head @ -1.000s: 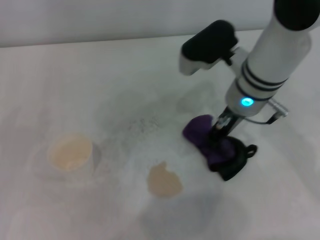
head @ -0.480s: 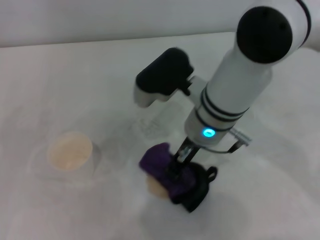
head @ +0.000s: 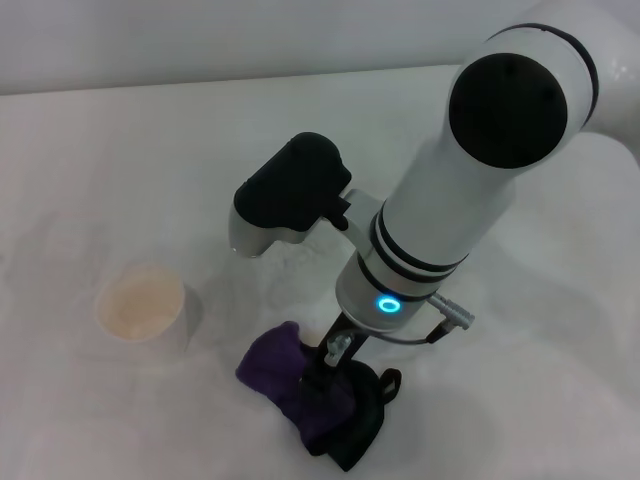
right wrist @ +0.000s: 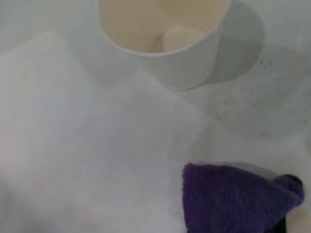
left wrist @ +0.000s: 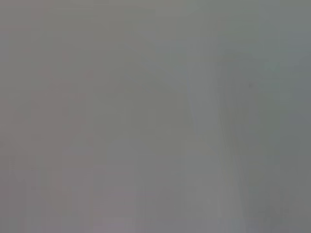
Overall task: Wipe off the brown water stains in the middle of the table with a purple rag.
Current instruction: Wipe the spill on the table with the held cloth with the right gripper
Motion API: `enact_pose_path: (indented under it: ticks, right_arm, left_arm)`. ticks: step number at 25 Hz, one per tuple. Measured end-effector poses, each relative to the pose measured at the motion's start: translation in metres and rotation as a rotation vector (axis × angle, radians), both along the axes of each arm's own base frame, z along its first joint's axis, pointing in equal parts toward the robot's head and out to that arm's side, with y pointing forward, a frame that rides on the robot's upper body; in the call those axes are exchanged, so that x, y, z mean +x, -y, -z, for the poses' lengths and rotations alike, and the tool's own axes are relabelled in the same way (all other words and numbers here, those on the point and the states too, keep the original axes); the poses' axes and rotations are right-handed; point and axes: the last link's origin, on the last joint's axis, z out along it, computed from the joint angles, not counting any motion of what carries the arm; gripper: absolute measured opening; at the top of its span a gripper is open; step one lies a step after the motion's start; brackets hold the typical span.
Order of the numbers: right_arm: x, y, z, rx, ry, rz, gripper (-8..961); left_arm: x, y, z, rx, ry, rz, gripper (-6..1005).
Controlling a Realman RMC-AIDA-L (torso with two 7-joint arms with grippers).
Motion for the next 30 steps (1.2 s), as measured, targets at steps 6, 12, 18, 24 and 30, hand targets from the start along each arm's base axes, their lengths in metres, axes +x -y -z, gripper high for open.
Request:
enact_pose_path:
  ticks: [6,12,18,24,30]
  right_arm:
    - [-0.001,-0.014,-0.011,0.074,0.057,-0.002,102]
    - [0.006,-0.026,-0.03,0.135,0.14,0.008,102]
    - [0.019,-0.034,-0.041,0.196,0.22,0.032,102]
    - [0.008,-0.019,-0.028,0.133,0.151,0.013,102]
    - [-0.007,0.002,-0.006,0.02,0.022,-0.012,101]
  left_arm:
    - [0.0,0.003,-0.001,0.007,0.004,0.005,876]
    - [-0.002,0.005,-0.001,0.01,0.005,-0.001,876]
    - [-0.001,0.006,0.001,0.006,0.007,-0.002,876]
    - [0.001,0.005,0.005,0.0,0.024,0.003,876]
    - [0.002,0.005,0.007,-0.002,0.028,0.005,875]
